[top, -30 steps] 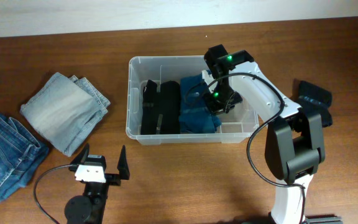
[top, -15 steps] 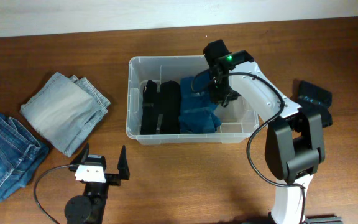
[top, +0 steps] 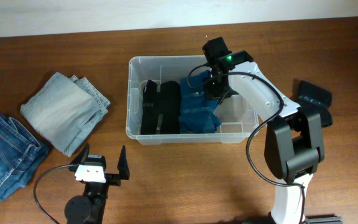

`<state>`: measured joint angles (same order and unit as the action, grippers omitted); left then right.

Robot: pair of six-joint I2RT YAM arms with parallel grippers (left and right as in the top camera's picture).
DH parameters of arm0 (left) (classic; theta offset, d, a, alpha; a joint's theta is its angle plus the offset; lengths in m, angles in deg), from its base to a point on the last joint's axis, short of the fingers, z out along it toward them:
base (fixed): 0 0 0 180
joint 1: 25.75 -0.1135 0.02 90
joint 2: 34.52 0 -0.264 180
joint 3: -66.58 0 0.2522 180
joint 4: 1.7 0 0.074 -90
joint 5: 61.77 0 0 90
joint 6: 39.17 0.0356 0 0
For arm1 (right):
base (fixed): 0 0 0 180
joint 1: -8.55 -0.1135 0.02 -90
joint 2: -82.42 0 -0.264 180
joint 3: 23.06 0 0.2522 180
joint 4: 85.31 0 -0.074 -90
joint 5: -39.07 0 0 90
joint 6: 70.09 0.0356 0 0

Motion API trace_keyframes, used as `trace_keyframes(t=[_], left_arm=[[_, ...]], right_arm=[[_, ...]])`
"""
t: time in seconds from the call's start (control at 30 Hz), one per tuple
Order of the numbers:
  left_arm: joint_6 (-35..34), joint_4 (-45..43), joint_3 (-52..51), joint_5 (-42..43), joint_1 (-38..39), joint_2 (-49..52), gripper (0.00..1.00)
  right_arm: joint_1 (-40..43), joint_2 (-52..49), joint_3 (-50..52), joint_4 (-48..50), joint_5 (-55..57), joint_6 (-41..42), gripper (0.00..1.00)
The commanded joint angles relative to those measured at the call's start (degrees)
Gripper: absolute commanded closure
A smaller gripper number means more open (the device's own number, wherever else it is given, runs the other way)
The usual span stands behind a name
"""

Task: Pack container
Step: 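Withdraw the right gripper and grasp the remaining black garment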

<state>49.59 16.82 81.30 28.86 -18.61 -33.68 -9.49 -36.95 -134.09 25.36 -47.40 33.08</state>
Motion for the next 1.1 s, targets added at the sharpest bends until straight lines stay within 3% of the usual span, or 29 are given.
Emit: trace_keyframes(t=[0.0, 0.2, 0.57, 0.77, 1.07], left_arm=[[0.87, -0.02, -0.46, -0.42, -0.28, -0.5, 0.0], [0.87, -0.02, -0.46, -0.42, -0.28, -0.5, 0.01], [0.87, -0.02, -0.46, -0.42, -0.28, -0.5, 0.0], [0.87, -0.02, -0.46, -0.42, -0.28, -0.5, 0.01], [0.87, -0.02, -0.46, -0.42, -0.28, -0.48, 0.0]], right_arm=[[0.09, -1.11, 0.31, 0.52, -2.25, -2.89, 0.87], [1.46, 0.85, -3.23, -1.92, -2.27, -5.66, 0.86], [5.86, 8.92, -18.01, -14.58, -1.99, -5.81, 0.73], [17.79, 10.43, -22.43, -23.02, -1.38, -5.6, 0.67], [41.7, 9.7, -21.88, -24.5, -1.66, -5.86, 0.52]])
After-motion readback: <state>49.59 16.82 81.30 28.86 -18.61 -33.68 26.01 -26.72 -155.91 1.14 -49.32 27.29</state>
